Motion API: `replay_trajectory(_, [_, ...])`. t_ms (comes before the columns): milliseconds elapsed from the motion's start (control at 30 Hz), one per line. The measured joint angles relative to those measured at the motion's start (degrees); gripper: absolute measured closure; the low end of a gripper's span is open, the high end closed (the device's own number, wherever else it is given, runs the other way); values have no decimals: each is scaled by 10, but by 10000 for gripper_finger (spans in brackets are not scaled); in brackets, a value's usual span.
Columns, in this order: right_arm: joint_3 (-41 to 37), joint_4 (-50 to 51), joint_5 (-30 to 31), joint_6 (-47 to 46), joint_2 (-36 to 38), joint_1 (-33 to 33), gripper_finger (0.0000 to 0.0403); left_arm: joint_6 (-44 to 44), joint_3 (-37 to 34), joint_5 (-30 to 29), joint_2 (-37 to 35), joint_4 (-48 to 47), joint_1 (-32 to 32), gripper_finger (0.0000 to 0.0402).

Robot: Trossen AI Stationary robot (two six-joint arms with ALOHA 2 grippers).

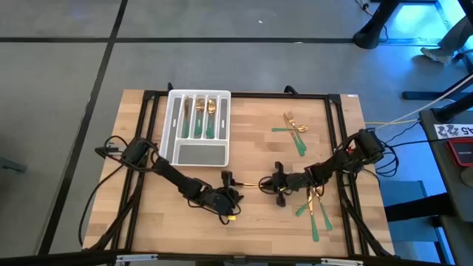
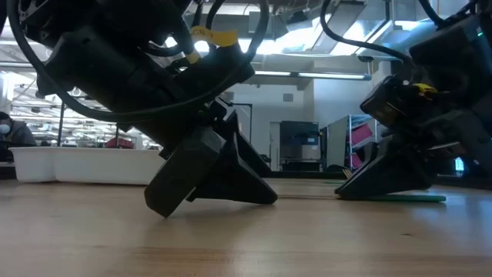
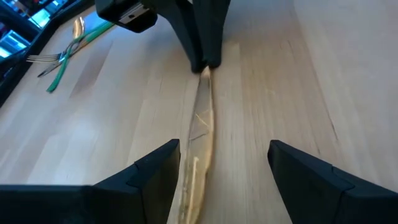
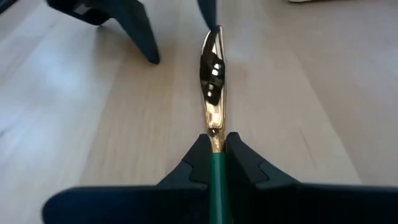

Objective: Sort silverware
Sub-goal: Put the green knife into the white cutlery tray

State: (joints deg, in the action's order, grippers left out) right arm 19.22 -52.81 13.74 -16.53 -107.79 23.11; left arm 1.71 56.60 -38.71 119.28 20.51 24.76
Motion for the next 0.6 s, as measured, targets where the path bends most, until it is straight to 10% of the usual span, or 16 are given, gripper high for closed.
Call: replay_trajectory(600, [0,-62,-61,14,-4,1,382,24,2,18,7,-21,-9,164])
